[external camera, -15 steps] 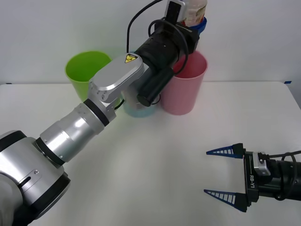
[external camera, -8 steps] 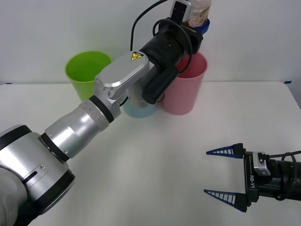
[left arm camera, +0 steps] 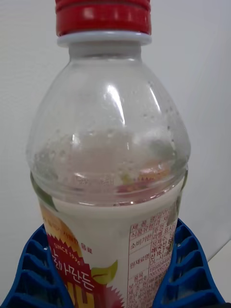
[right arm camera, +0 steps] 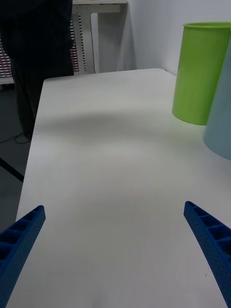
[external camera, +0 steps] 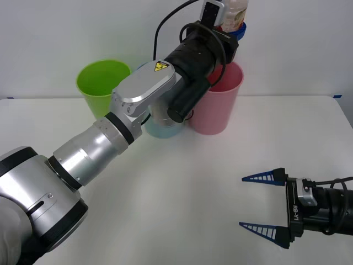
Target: Put cans in the blue bin and PET bottles in the pink bin and trash in the green bin.
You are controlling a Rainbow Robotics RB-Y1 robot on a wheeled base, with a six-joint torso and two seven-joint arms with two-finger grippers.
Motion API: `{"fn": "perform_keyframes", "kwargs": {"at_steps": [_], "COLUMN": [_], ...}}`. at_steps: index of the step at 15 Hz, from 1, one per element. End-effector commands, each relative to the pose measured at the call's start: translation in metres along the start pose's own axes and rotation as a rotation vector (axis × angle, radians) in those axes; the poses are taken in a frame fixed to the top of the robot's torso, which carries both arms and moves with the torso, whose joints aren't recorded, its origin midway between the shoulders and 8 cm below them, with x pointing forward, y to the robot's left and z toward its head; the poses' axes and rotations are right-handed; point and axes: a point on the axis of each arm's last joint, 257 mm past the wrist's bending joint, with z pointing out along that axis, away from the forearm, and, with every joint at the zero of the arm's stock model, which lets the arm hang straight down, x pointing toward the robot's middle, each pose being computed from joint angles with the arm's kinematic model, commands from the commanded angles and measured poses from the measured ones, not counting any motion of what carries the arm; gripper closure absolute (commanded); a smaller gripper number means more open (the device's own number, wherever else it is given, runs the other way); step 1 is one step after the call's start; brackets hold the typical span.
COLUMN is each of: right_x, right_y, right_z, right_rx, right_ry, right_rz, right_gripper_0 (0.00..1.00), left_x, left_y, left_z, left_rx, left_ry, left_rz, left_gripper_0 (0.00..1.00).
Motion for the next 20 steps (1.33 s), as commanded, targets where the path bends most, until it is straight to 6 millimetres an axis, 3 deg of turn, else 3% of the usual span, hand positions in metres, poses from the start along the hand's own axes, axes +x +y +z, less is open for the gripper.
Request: {"fn": "perform_keyframes", "kwargs": {"at_steps": [1,2,5,9,20], "right_x": [0.0,0.0,0.0,0.0,0.0], "right_y": [0.0,0.0,0.0,0.0,0.0], "right_z": [0.0,0.0,0.0,0.0,0.0], "right_rx": [0.0,0.0,0.0,0.0,0.0], "right_ry": [0.0,0.0,0.0,0.0,0.0], "right_rz": [0.0,0.0,0.0,0.0,0.0], "right_gripper_0": [0.0,0.0,0.0,0.0,0.0], "left_x": [0.0004,0.0002,0.001,0.0005,0.0039], "left_y": [0.0009,-0.0004,0.0013,-0.001,0.0009], "left_z": [-0.0004,-0.0003,-0.0004,-0.0003,-0.0011], "left_rx": [-0.001,0.001,-0.002,0.002,-0.002], "left_ry": [0.0,0.0,0.002,0.0,0.007], "left_rz": [0.0,-0.001,-0.006,-0.013,-0.055], "left_gripper_0": [0.95,0.92,0.62,0.0,0.0]}}
